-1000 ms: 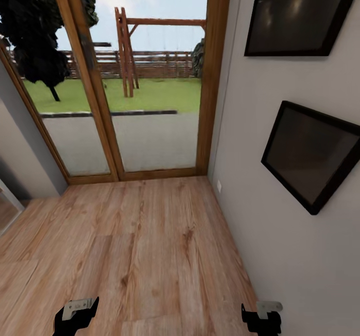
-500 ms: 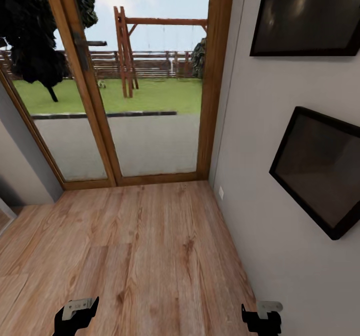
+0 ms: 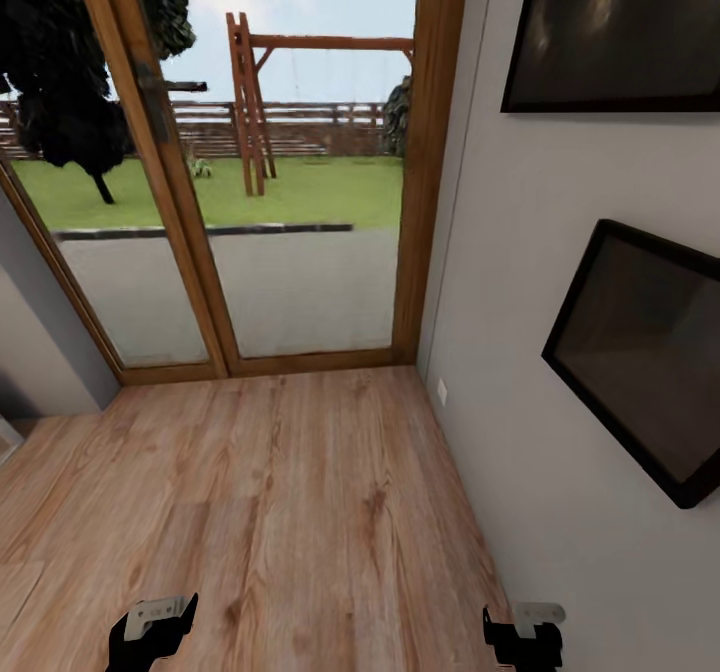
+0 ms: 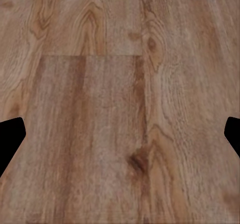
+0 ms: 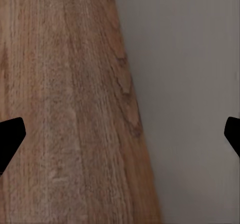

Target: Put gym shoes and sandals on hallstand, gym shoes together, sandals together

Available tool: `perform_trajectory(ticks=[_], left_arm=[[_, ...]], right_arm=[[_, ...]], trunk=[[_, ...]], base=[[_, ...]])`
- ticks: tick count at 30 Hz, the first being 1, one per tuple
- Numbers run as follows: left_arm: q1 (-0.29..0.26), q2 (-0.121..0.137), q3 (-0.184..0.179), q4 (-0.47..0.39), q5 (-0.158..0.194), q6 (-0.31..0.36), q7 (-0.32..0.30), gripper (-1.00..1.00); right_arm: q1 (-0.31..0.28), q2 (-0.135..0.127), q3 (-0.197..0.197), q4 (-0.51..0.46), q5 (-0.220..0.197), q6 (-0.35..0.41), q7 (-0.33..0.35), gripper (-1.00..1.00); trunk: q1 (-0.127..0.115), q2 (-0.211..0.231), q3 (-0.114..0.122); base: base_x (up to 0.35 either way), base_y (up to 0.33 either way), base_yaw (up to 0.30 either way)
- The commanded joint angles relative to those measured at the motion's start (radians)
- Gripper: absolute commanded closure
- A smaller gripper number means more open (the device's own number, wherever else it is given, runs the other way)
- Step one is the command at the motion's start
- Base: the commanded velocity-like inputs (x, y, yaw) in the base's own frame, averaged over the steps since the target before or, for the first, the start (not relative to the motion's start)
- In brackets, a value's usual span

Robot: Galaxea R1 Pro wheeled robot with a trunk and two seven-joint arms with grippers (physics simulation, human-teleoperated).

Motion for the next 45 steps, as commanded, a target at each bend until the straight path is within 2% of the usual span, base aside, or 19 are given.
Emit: perform_trajectory(ticks=[1, 45], left_arm=[[-0.001, 0.000, 0.004, 0.001, 0.007, -0.001, -0.010, -1.00], [-0.001, 0.000, 0.003, 0.001, 0.007, -0.002, -0.010, -1.00]], right_arm=[[-0.001, 0.000, 0.002, 0.001, 0.006, -0.001, -0.007, -1.00], [-0.001, 0.000, 0.002, 0.001, 0.006, -0.001, -0.007, -1.00]], trunk=[[0.000, 0.000, -0.001], [0.000, 0.000, -0.001]], base=[[0.209, -0.126, 0.000], [0.088, -0.017, 0.000]])
